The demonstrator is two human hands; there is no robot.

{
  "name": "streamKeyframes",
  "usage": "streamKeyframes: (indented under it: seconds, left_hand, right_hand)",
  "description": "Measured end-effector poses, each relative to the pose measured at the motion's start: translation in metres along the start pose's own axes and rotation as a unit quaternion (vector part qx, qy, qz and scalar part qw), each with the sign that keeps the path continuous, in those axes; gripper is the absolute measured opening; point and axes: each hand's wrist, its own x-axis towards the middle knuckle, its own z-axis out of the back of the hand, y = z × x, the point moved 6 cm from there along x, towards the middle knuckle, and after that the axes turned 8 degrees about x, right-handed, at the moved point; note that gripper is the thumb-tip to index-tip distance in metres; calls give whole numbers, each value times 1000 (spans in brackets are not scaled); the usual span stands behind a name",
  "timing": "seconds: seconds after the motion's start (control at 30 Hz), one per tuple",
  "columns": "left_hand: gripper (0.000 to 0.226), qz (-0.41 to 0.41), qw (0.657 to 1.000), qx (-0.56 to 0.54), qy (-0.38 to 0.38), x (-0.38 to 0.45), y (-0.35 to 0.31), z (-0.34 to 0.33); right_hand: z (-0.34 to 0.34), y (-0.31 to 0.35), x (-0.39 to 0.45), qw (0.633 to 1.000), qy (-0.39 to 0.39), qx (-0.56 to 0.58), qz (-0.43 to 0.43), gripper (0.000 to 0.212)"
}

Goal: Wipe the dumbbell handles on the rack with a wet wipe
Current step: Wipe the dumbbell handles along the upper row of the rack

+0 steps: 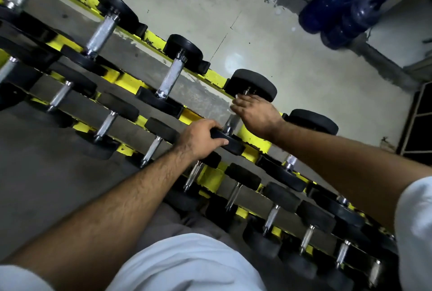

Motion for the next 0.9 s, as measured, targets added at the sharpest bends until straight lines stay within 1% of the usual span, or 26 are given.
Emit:
streamKeyframes:
  seconds: [0.07,0.13,0.17,0.23,0.27,0.3,0.37,0.4,0.5,0.53,0.63,0.67,0.73,0.77,0.8,0.87,0.9]
  left_hand:
    - [41,3,1000,2,3,0,0,-1]
    - [43,0,1000,9,4,-1,-3,-2]
    - [43,-4,1000,10,3,-1,-4,-2]
    - [43,-3,1000,8,1,0,-4,-4]
    - [44,1,1000,8,0,-1,-4,-5]
    - [44,2,1000,9,-2,-2,-5,-5]
    - [45,-1,1000,8,-8,-3,-6,-5]
    - [46,-6,1000,2,-7,-3,-6,-5]
    - [47,-21,1000,-22,2,-1,0,-4]
    - [47,-21,999,-33,8,2,3,-4]
    - [48,-25,998,-51,25,5,12,-4]
    - [49,-30,998,-51,25,5,12,-5]
    - [50,-30,998,-51,17,5,12,-8]
    - [50,-27,998,-54,15,5,12,-9]
    - [49,-25,998,-58,14,5,12,-9]
    - [49,-21,997,-69,11,4,11,-9]
    - [49,-22,997,-74,11,3,10,-9]
  right_hand:
    - [-5,22,2,999,36,-21,-3,50]
    - [-8,34,-1,995,71,-51,40,49]
    - [-4,27,3,995,71,-60,22,47]
    - [8,6,14,994,53,-86,-49,44]
    - [10,5,19,991,55,-100,-69,42]
    - [8,11,21,989,71,-111,-69,41]
    - [3,26,21,988,108,-109,-33,36]
    - [4,28,22,988,112,-102,-23,33]
    - [12,8,29,988,90,-96,-76,32]
    - [11,9,31,988,94,-95,-75,32]
    - [5,26,27,990,111,-84,-4,31]
    - [9,22,27,991,107,-78,-5,31]
    - [15,9,30,992,86,-84,-48,30]
    - [13,8,31,990,87,-91,-65,30]
    - [9,13,32,990,91,-91,-57,29]
    - [-3,36,28,990,120,-63,31,28]
    - [-3,42,24,988,138,-32,67,29]
